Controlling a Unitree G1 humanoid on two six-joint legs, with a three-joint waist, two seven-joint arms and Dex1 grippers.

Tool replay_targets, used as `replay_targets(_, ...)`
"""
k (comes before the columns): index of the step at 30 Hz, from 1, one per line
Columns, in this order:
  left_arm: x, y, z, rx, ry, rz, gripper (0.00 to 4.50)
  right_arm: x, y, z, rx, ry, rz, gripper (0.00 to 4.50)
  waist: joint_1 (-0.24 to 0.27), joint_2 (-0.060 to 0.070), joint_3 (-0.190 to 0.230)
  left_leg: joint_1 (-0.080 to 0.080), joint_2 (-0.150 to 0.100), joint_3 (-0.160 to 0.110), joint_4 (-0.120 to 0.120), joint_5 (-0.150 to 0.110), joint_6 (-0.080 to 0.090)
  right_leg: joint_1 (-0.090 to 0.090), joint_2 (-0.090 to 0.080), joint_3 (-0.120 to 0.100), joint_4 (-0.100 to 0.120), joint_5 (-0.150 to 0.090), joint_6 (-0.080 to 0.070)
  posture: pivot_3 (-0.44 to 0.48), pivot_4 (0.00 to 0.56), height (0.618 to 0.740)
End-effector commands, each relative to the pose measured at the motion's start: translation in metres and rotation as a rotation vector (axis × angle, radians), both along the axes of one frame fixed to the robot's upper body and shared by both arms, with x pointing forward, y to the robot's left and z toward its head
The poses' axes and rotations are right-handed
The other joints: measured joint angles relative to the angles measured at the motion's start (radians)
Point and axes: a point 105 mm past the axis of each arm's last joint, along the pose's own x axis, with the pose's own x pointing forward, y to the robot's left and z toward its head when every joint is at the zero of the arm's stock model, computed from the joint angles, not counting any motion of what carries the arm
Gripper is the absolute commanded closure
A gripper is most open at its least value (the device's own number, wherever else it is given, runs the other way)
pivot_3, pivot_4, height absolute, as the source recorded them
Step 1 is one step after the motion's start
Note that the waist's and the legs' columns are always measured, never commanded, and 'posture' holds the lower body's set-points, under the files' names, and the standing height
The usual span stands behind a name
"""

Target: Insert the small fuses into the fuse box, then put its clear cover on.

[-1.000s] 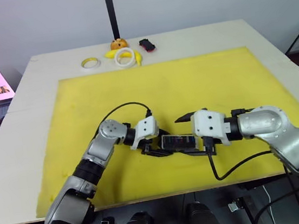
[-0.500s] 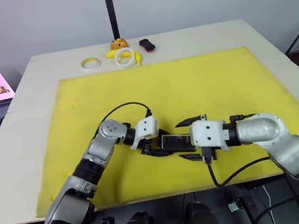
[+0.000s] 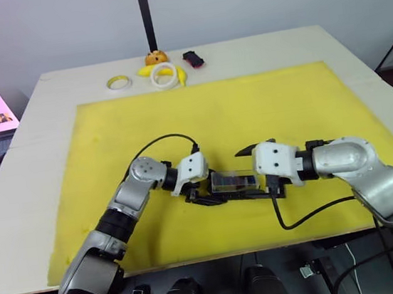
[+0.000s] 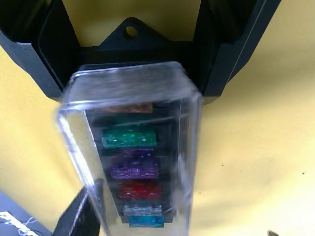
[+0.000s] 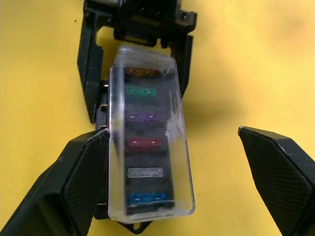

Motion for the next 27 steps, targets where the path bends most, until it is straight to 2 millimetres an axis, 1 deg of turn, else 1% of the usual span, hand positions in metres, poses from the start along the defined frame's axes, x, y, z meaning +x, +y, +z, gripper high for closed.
replay_targets(1,0.001,0.001,0.008,-0.018,-0.034,0.003,1.93,-0.006,0.004,0.012,0.052,0.000,0.028,0.08,0.000,0.000,0.000,0.000,0.000,0.000,0.000,0.000,0.000,0.000,0.000,0.000,0.000,0.000,0.000,0.000,0.150,0.740)
replay_targets(5,0.001,0.002,0.008,-0.017,-0.036,0.004,1.93,-0.013,0.009,0.020,0.203,0.098,0.033,0.08,0.000,0.000,0.000,0.000,0.000,0.000,0.000,0.000,0.000,0.000,0.000,0.000,0.000,0.000,0.000,0.000,0.150,0.740)
replay_targets(11,0.002,0.002,0.008,-0.019,-0.044,0.006,1.93,-0.010,0.010,0.030,0.390,0.207,-0.007,0.08,0.000,0.000,0.000,0.000,0.000,0.000,0.000,0.000,0.000,0.000,0.000,0.000,0.000,0.000,0.000,0.000,0.150,0.740)
replay_targets(14,0.003,0.002,0.008,-0.021,-0.057,0.008,1.93,-0.005,0.008,0.030,0.456,0.251,-0.024,0.90,0.000,0.000,0.000,0.000,0.000,0.000,0.000,0.000,0.000,0.000,0.000,0.000,0.000,0.000,0.000,0.000,0.150,0.740)
replay_targets(19,0.003,0.001,0.008,-0.023,-0.062,0.012,1.93,0.000,0.008,0.016,0.454,0.295,-0.044,3.36,0.000,0.000,0.000,0.000,0.000,0.000,0.000,0.000,0.000,0.000,0.000,0.000,0.000,0.000,0.000,0.000,0.150,0.740)
replay_targets(20,0.003,0.000,0.008,-0.023,-0.062,0.012,1.93,0.000,0.008,0.014,0.447,0.299,-0.047,3.70,0.000,0.000,0.000,0.000,0.000,0.000,0.000,0.000,0.000,0.000,0.000,0.000,0.000,0.000,0.000,0.000,0.150,0.740)
replay_targets(27,0.003,0.001,0.007,-0.021,-0.063,0.015,1.93,0.000,0.012,0.011,0.446,0.309,-0.042,3.70,0.000,0.000,0.000,0.000,0.000,0.000,0.000,0.000,0.000,0.000,0.000,0.000,0.000,0.000,0.000,0.000,0.150,0.740)
